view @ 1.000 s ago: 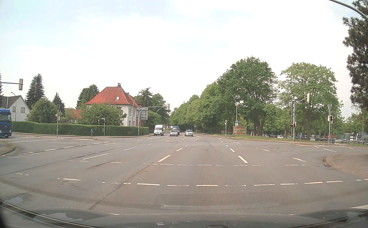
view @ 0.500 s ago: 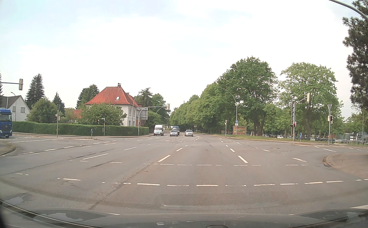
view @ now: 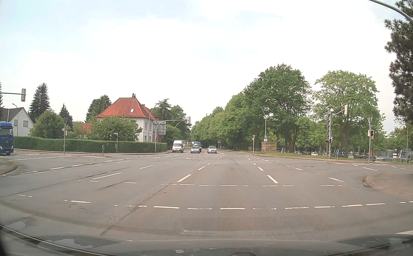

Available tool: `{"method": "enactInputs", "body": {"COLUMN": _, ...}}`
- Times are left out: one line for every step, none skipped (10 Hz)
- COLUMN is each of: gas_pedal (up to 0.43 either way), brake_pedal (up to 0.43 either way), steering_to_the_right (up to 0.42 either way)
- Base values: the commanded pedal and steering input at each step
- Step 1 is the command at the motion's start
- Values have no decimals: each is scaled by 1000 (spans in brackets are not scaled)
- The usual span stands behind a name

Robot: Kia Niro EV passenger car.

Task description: Follow the waypoints while adhering to traffic rules and regulations

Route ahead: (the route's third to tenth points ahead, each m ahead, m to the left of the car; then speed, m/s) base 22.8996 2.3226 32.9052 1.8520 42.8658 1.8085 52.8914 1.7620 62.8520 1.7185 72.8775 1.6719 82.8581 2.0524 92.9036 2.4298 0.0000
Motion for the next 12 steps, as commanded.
{"method": "enactInputs", "body": {"gas_pedal": 260, "brake_pedal": 0, "steering_to_the_right": 0}}
{"method": "enactInputs", "body": {"gas_pedal": 287, "brake_pedal": 0, "steering_to_the_right": 0}}
{"method": "enactInputs", "body": {"gas_pedal": 311, "brake_pedal": 0, "steering_to_the_right": 0}}
{"method": "enactInputs", "body": {"gas_pedal": 331, "brake_pedal": 0, "steering_to_the_right": 0}}
{"method": "enactInputs", "body": {"gas_pedal": 331, "brake_pedal": 0, "steering_to_the_right": 0}}
{"method": "enactInputs", "body": {"gas_pedal": 331, "brake_pedal": 0, "steering_to_the_right": 0}}
{"method": "enactInputs", "body": {"gas_pedal": 339, "brake_pedal": 0, "steering_to_the_right": 0}}
{"method": "enactInputs", "body": {"gas_pedal": 339, "brake_pedal": 0, "steering_to_the_right": 0}}
{"method": "enactInputs", "body": {"gas_pedal": 339, "brake_pedal": 0, "steering_to_the_right": 0}}
{"method": "enactInputs", "body": {"gas_pedal": 350, "brake_pedal": 0, "steering_to_the_right": -1}}
{"method": "enactInputs", "body": {"gas_pedal": 370, "brake_pedal": 0, "steering_to_the_right": -1}}
{"method": "enactInputs", "body": {"gas_pedal": 370, "brake_pedal": 0, "steering_to_the_right": 0}}
